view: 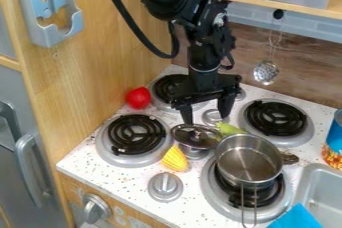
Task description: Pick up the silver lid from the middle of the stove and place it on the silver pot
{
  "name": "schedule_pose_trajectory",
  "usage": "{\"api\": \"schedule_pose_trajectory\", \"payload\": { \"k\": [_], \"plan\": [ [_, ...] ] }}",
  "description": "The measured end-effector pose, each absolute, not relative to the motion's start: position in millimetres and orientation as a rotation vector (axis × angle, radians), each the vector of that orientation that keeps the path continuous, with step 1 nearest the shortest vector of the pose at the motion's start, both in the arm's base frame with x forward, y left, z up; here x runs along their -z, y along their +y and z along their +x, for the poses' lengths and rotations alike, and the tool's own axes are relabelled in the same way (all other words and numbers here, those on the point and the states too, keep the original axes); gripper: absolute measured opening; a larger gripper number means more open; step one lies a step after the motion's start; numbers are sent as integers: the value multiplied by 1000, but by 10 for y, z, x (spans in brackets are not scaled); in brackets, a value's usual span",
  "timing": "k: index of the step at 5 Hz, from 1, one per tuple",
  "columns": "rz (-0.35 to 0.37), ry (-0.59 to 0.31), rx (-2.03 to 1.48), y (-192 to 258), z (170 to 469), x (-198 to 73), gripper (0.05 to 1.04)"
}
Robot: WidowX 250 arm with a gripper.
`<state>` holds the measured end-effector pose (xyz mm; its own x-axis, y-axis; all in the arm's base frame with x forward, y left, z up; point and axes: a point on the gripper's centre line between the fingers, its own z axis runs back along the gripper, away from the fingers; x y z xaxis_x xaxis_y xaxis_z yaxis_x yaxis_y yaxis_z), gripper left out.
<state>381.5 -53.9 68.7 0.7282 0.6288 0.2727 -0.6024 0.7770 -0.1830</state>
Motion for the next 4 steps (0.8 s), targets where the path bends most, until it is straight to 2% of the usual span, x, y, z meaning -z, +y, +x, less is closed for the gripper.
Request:
{"api": "schedule_pose_trajectory", "payload": {
  "k": [1,2,4],
  "plan": [
    [-60,-290,-681,-525,3780,-540,1002],
    [37,-243,-745,-395,3959,-378,1002],
    [170,-176,-830,-217,4283,-173,1002]
  ]
}}
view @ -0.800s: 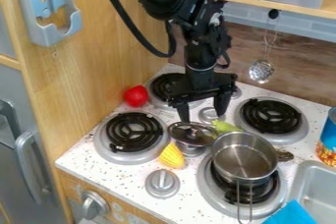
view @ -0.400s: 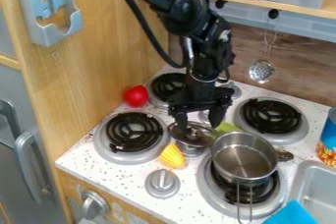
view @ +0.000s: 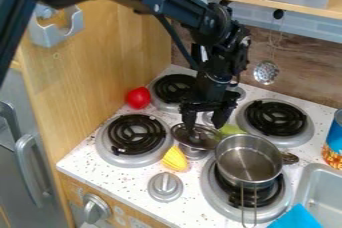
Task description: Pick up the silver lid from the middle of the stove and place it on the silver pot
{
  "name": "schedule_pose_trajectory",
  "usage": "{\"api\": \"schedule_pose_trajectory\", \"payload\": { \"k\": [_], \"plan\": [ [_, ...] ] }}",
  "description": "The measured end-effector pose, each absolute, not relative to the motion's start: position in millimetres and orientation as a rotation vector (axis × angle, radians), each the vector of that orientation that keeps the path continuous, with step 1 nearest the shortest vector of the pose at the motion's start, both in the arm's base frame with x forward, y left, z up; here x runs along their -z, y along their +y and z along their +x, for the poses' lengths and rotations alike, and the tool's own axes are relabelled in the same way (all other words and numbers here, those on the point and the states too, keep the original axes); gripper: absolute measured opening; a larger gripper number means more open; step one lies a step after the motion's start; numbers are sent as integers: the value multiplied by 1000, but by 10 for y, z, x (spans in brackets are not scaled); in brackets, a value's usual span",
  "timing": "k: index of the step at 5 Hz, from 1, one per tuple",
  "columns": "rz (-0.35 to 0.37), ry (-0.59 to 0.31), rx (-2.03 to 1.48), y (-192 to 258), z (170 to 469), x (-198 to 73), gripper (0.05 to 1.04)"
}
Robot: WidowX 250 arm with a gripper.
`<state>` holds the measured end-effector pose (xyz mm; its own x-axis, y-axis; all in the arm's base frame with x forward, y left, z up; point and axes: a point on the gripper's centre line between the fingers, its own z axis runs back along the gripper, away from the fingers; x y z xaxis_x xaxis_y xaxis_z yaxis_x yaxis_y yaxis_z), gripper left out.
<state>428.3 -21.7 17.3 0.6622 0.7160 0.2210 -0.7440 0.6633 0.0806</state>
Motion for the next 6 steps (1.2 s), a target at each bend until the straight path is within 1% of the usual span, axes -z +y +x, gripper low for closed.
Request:
{"api": "schedule_pose_trajectory", "payload": {
  "k": [1,2,3,4,5,6],
  "plan": [
    [227,-114,-836,-145,4379,-107,1002],
    [257,-75,-834,-134,4419,-40,1002],
    [276,-47,-822,-139,4428,-17,1002],
    [283,-41,-819,-136,4443,-25,1002],
    [294,-22,-827,-137,4438,83,946],
    [294,-23,-841,-104,4444,83,670]
  ]
}}
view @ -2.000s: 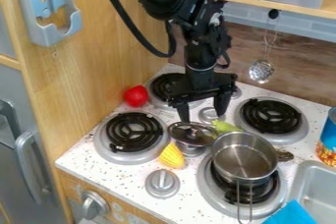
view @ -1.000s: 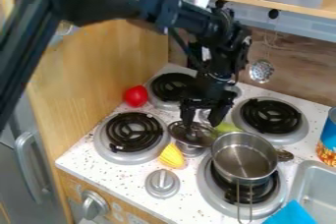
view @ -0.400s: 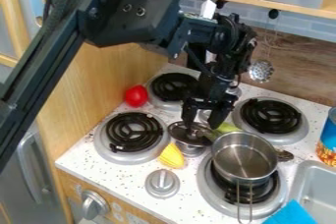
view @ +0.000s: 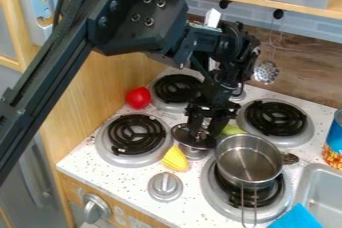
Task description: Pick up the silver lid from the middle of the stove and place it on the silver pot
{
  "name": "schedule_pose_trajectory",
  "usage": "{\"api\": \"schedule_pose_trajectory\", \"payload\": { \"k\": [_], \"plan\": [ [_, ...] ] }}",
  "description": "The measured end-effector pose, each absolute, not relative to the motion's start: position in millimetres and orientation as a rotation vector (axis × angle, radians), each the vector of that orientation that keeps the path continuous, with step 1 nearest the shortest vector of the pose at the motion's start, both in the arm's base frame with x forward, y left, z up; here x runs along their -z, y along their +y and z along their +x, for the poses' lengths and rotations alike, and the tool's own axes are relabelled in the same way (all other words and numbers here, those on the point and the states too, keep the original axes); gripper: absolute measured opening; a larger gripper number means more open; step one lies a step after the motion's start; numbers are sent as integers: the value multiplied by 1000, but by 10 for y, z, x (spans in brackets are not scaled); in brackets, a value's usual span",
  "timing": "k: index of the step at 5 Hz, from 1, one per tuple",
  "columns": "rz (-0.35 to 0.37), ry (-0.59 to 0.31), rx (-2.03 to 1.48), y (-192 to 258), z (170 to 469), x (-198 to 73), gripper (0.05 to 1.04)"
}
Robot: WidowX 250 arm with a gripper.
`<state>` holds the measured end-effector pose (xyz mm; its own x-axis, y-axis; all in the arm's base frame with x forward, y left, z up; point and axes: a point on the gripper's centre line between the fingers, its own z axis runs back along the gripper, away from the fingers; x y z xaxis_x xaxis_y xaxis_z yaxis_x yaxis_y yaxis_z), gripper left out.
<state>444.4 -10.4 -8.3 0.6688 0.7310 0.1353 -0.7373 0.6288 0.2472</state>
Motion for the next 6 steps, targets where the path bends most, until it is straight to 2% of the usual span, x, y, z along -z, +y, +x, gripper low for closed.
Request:
{"api": "schedule_pose_trajectory", "payload": {
  "k": [1,2,4,5,6],
  "plan": [
    [297,-18,-848,-95,4435,82,406],
    [296,-18,-844,-107,4410,101,321],
    [299,-75,-829,-216,4302,-38,321],
    [302,-160,-841,-239,4264,-276,321],
    [381,-207,-870,-248,4197,-322,321]
  ]
}}
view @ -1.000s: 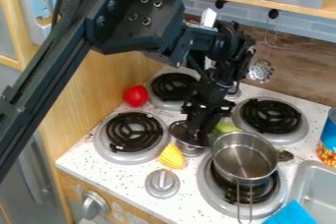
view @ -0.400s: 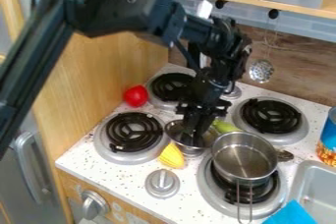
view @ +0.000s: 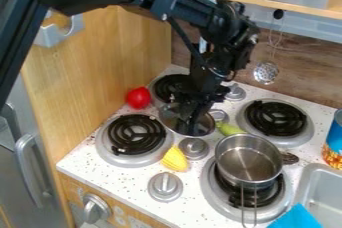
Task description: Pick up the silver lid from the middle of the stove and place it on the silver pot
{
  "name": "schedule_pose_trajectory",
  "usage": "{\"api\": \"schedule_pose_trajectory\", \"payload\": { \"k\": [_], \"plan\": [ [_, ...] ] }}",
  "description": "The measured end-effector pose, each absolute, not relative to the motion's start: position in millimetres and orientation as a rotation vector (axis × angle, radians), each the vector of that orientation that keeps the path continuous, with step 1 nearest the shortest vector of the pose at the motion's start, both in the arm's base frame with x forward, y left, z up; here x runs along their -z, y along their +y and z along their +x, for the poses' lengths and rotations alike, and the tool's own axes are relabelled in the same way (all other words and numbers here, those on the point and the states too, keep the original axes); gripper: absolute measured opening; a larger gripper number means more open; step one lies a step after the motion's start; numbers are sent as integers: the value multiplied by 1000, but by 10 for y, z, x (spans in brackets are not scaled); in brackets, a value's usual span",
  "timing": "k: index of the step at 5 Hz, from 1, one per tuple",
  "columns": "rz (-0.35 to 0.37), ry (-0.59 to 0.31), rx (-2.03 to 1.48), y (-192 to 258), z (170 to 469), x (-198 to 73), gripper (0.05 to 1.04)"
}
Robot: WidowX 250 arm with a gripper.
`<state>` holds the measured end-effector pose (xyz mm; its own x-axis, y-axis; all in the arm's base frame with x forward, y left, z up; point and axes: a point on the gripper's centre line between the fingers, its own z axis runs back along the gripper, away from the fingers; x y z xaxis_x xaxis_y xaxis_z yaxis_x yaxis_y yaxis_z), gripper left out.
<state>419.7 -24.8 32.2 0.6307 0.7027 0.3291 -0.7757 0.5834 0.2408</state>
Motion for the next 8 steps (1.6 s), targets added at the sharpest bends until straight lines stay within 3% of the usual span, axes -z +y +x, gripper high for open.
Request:
{"api": "schedule_pose_trajectory", "payload": {
  "k": [1,2,3,4,8],
  "plan": [
    [381,-257,-800,-511,4123,-388,321],
    [296,-271,-716,-811,4085,-566,321],
    [267,-261,-680,-967,4013,-660,321],
    [358,-295,-705,-1058,3840,-827,321],
    [111,-261,-476,-1426,3815,-674,321]
  ]
}}
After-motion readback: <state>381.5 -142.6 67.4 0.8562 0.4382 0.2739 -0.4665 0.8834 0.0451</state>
